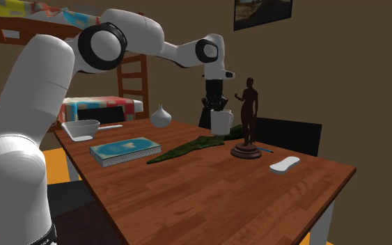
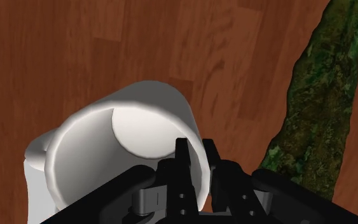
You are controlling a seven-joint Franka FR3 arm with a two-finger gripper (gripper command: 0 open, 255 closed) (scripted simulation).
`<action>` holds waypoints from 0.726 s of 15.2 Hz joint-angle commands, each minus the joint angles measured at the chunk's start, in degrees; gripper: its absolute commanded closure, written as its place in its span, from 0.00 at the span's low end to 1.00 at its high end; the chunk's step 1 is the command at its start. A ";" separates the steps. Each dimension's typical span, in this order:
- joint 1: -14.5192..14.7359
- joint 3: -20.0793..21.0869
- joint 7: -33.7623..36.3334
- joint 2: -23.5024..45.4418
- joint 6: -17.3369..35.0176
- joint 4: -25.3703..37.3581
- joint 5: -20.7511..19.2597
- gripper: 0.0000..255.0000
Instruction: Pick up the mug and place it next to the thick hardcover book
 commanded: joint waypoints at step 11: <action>6.24 2.78 8.95 -21.19 6.50 -27.97 -2.36 1.00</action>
